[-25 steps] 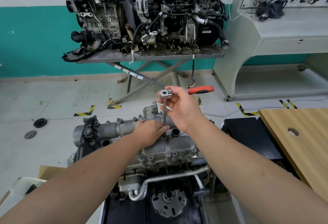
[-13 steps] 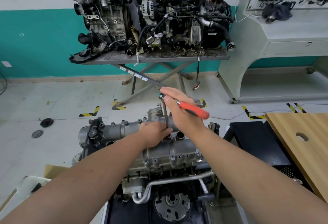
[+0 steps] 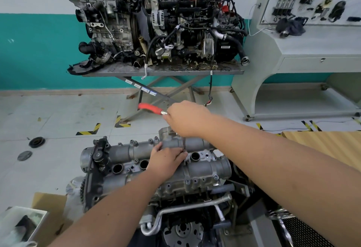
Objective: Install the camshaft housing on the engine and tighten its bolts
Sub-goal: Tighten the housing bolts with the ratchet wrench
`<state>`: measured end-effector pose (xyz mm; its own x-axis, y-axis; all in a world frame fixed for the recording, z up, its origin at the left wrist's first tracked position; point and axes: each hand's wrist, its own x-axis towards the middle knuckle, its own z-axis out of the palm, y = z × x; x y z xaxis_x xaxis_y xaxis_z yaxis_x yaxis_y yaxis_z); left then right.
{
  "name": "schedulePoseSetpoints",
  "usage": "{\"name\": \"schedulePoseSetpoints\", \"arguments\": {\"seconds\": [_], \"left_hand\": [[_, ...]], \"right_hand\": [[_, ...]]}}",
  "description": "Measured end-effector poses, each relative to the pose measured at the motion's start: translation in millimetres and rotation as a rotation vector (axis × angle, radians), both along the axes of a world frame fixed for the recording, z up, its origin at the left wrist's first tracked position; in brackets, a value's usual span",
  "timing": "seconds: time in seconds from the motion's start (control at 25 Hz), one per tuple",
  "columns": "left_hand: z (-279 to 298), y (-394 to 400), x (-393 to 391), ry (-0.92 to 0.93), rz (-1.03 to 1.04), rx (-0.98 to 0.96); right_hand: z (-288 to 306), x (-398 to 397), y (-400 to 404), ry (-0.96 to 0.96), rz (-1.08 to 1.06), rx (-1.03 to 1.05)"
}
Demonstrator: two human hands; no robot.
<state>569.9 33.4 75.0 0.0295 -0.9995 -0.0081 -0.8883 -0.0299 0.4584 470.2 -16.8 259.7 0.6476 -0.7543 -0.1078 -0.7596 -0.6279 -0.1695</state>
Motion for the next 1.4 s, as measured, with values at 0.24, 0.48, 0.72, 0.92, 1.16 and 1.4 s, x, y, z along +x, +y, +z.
{"name": "schedulePoseSetpoints", "arguments": {"seconds": [0.24, 0.48, 0.72, 0.92, 1.16, 1.4], "left_hand": [[-9, -2, 1, -0.013, 0.008, -0.041], [-12, -4, 2, -0.067, 0.019, -0.044], [-7, 1, 0, -0.179, 0.025, -0.101], [-8, 2, 0, -0.092, 0.022, -0.077], [-11, 1, 1, -0.098, 0.033, -0.080], [-11, -3, 0, -0.109, 0.004, -0.037]], "right_hand": [[-35, 1, 9, -1.679, -0.692, 1.280], [-84, -17, 12, -1.110, -0.061, -0.090], [-49, -16, 8, -0.201, 0.262, -0.561], [-20, 3, 15, 0.060, 0.187, -0.407], [-5, 6, 1, -0.473, -0.275, 0.457], [-37, -6, 4, -1.681, -0.688, 1.322]]}}
